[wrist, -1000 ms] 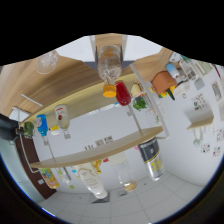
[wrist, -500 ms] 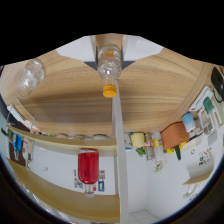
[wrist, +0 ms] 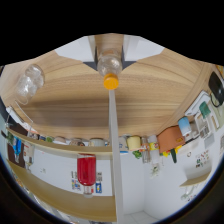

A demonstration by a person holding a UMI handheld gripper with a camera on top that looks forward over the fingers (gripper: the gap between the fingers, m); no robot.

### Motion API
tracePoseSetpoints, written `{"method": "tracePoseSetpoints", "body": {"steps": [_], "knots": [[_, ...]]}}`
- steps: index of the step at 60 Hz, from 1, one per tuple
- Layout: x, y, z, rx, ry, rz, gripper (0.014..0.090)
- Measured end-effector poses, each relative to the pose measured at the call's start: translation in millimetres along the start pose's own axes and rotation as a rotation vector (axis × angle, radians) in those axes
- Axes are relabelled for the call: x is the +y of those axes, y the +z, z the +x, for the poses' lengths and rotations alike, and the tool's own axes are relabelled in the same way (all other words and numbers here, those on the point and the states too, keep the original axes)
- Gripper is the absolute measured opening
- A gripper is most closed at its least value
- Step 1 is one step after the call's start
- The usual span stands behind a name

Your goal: Make me a cup of Mount Fuji.

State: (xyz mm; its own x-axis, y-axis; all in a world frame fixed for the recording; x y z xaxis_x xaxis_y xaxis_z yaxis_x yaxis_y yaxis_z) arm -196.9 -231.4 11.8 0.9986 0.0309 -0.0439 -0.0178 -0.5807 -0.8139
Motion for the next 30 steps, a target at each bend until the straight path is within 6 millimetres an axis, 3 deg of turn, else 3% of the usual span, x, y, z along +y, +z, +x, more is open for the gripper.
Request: {"method": "tracePoseSetpoints", "body": {"steps": [6,10,12,23,30], "knots": [[9,-3,-2,-0.025,0.004,-0.038,0.0537],[9,-9,-9,-0.070,0.008,-0.048,0.0782],[5,-16,-11,-0.092,0.010,-0.039,0.0855],[-43,-77,-9,-0.155,-0.021,0.089,0.0857],[-68,-122,13,-0.166,-0.046,0.169,0.0866]]}}
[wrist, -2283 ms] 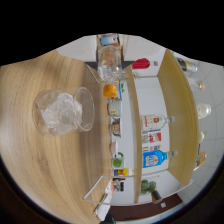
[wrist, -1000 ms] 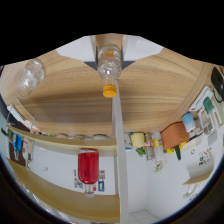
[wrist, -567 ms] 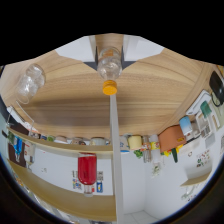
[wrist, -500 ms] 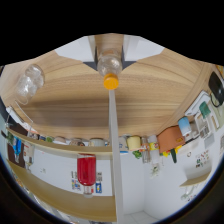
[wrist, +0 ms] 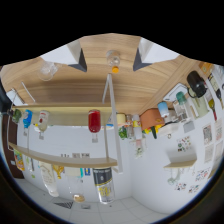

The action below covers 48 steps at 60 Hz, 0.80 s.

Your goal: Make me a cup of Mount Fuji.

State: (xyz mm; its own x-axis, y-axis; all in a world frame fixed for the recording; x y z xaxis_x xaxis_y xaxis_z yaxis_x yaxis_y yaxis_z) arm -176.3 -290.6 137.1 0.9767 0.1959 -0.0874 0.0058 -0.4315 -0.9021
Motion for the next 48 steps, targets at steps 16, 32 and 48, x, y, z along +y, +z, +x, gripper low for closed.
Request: {"method": "tracePoseSetpoints", "body": {"steps": [16,32,48], "knots": [[2,-52,110,0.098,0.000,0.032,0.0864],[-50,-39,222,0.185,0.008,0.086,0.0857],[-120,17,293,0.215,-0.011,0.173,0.0851]]}}
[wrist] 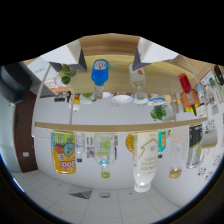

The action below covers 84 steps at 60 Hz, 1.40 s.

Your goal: Make me a cup of Mount Fuji.

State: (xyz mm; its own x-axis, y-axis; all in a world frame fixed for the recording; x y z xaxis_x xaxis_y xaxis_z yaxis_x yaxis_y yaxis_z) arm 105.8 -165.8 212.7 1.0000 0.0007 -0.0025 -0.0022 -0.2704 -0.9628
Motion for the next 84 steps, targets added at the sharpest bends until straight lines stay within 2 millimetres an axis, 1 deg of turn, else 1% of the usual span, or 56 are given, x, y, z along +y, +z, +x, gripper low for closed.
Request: {"method": "tracePoseSetpoints", "body": {"steps": [4,11,13,17,22,30,35,38,42,46,48,51,55,59,62,64,69,76,84], "knots": [[-4,19,9,-0.002,-0.008,-0.004,0.0833],[0,48,21,0.002,-0.016,-0.030,0.0697],[2,53,23,0.002,-0.015,-0.041,0.0645],[6,62,27,0.003,-0.011,-0.059,0.0519],[8,65,25,-0.011,-0.006,-0.072,0.0378],[9,62,25,-0.009,-0.021,-0.081,0.0367],[9,56,25,-0.009,-0.013,-0.097,0.0364],[2,47,22,-0.020,-0.003,-0.084,0.0361],[-5,29,19,-0.019,-0.003,-0.066,0.0361],[-7,9,16,-0.024,0.026,-0.058,0.0360],[-2,0,13,-0.031,0.039,-0.061,0.0360],[10,-11,13,-0.022,0.041,-0.070,0.0360],[38,-21,12,-0.017,0.040,-0.107,0.0360],[66,-27,12,-0.001,0.028,-0.144,0.0359],[85,-29,16,0.027,-0.032,-0.173,0.0358],[94,-30,15,0.033,-0.079,-0.187,0.0358],[106,-30,13,0.049,-0.232,-0.202,0.0357],[113,-25,13,0.088,-0.511,-0.209,0.0358],[114,-19,12,0.119,-0.851,-0.215,0.0357]]}}
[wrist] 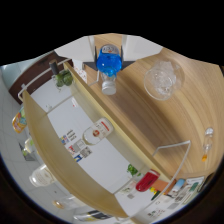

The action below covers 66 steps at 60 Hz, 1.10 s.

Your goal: Make me a cup of Mount Fuji.

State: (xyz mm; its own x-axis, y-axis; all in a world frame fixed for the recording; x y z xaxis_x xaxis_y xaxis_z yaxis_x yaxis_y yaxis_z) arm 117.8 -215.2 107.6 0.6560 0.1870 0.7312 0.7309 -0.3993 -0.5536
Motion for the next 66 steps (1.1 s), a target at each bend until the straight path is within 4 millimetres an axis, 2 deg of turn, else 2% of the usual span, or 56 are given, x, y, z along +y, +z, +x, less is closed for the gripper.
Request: {"method": "tracePoseSetpoints", "body": {"steps": [7,21,27,35,42,47,51,58,62,66], "knots": [[0,7,2,0.046,-0.284,-0.011,0.0357],[-10,7,5,0.146,-0.769,-0.036,0.0357],[-12,8,0,0.154,-0.881,-0.037,0.0359],[-8,10,1,0.154,-0.907,-0.067,0.0358],[-8,4,1,0.145,-0.844,-0.073,0.0361],[-14,-1,4,0.129,-0.714,-0.037,0.0363],[-27,-11,10,0.110,-0.554,0.025,0.0362],[-56,-35,23,0.035,-0.177,0.184,0.0364],[-65,-49,35,-0.017,0.040,0.258,0.0364],[-63,-58,47,-0.077,0.238,0.305,0.0363]]}}
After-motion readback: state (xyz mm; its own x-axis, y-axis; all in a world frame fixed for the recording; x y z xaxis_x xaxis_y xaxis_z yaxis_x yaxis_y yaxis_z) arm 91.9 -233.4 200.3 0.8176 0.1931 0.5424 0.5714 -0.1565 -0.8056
